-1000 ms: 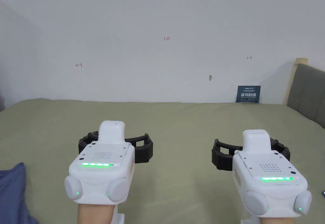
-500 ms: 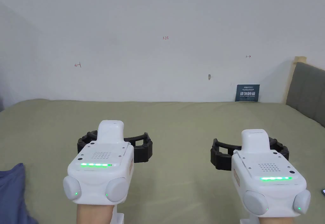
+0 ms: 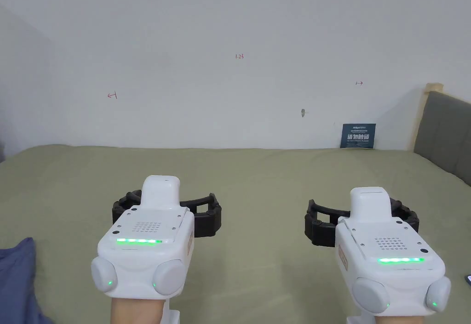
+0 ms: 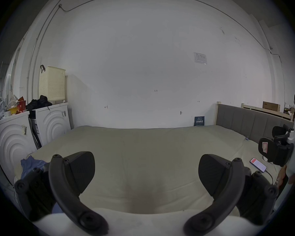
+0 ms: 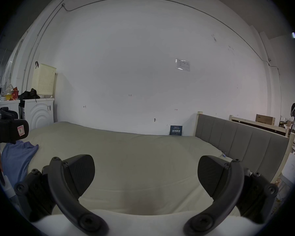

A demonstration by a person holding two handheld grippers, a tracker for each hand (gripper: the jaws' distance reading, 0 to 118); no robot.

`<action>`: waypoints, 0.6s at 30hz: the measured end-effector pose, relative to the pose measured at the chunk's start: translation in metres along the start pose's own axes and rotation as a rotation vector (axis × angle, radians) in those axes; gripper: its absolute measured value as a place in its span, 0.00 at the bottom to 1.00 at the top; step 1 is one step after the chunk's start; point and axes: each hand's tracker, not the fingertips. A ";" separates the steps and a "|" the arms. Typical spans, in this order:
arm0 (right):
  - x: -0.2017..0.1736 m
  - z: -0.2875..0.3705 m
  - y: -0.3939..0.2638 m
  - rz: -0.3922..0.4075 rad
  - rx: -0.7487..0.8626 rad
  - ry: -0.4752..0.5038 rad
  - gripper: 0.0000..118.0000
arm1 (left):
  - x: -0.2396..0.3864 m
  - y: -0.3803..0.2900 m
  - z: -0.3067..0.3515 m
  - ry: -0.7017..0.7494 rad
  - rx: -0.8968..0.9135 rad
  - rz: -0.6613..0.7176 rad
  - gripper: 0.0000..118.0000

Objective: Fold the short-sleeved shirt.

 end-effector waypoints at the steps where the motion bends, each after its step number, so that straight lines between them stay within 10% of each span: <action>1: 0.000 0.000 0.000 0.004 -0.001 -0.001 1.00 | 0.000 0.000 0.000 0.001 0.001 0.000 1.00; 18: -0.002 0.001 0.000 0.014 0.003 -0.002 1.00 | -0.001 -0.001 0.002 0.000 -0.001 0.004 1.00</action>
